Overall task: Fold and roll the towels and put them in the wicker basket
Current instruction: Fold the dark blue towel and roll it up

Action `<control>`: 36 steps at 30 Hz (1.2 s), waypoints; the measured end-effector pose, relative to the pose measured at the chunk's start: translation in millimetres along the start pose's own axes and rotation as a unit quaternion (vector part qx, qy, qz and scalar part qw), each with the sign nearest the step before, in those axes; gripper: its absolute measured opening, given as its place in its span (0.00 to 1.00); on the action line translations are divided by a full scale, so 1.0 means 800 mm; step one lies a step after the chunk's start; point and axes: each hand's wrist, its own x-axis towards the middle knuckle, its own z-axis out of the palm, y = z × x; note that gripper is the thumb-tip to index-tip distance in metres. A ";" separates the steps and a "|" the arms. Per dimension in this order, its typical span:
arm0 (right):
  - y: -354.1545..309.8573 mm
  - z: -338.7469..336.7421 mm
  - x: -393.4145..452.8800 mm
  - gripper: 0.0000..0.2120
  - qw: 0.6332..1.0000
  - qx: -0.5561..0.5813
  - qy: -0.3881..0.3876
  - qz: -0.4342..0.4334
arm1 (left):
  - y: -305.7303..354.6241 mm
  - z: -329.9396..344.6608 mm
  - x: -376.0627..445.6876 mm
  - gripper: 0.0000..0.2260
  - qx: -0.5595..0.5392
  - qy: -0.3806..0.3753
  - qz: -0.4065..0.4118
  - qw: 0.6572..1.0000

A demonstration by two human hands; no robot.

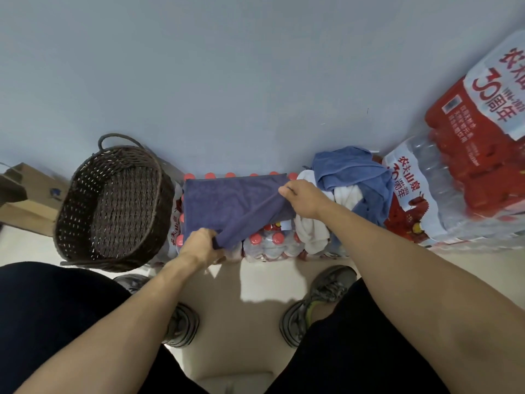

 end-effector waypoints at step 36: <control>-0.048 -0.124 -0.014 0.13 0.936 0.074 0.343 -0.041 | 0.043 -0.270 0.004 0.11 0.022 0.301 0.217 0.928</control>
